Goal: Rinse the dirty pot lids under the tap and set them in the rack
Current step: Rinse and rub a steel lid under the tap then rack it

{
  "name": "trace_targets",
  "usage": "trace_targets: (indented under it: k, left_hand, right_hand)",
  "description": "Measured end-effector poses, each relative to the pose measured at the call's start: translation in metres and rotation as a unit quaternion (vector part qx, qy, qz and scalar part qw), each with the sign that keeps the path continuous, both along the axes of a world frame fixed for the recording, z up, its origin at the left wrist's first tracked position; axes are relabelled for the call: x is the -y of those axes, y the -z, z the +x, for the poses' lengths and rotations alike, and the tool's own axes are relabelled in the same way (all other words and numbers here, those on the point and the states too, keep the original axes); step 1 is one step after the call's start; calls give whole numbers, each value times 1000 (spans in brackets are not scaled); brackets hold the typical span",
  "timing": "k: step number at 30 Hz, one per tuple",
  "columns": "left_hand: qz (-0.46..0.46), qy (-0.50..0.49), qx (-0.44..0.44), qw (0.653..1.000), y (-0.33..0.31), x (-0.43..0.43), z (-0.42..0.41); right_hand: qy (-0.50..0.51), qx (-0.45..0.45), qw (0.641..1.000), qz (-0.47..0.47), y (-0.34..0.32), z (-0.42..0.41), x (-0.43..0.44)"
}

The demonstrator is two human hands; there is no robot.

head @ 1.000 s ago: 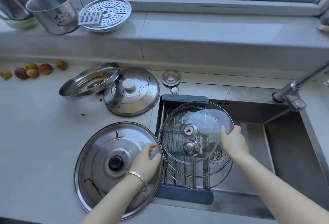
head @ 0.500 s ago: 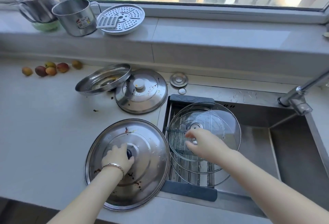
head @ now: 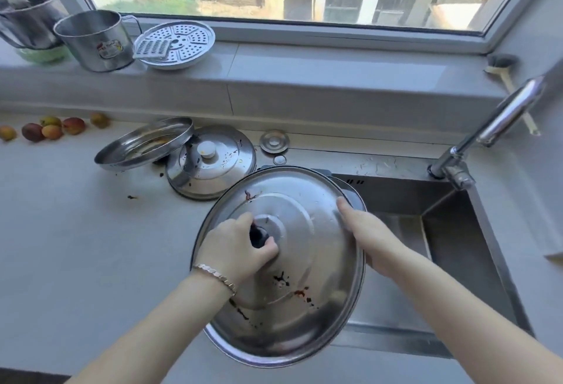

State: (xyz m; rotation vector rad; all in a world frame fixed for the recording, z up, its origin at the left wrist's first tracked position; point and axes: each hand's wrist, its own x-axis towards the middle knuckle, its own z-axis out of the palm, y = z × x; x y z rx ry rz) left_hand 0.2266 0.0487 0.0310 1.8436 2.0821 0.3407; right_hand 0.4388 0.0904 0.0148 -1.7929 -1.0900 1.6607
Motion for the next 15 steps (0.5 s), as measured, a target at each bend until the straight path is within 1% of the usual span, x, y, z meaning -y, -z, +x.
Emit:
trace_targets:
  k: [2,5,7,9,10,11,12,13,14,15]
  left_hand:
    - [16,27,29,999,-9,-5,30]
    - [21,62,86,994,-13,-11,69]
    - [36,53,88,994,-8,-13,86]
    - [55,-1,50,997,0,-12,99]
    - [30,-48,53,997,5,-12,105]
    - [-19,-105,99,989,9,-12,113]
    - [-83,-168,185,965,13,-13,123]
    - [-147,-231,304,912,15,-13,134]
    - [-208,-284,438,827,17,-13,147]
    - [-257,-311,548,733,20,-11,159]
  right_hand:
    - [83,-45,995,13,-7,31,-1]
    - [145,-89,985,-4,-7,84,5]
    - [182,-128,975,-28,-3,121,14]
    - [221,-154,962,-48,3,156,23]
    - [236,-164,956,-56,7,173,27]
    - [246,-172,952,-63,11,190,31]
    - [253,-178,948,-71,15,205,34]
    - [257,-177,947,-77,22,219,36]
    - [256,-179,947,-80,26,231,37]
    - [253,-182,947,-81,31,241,37]
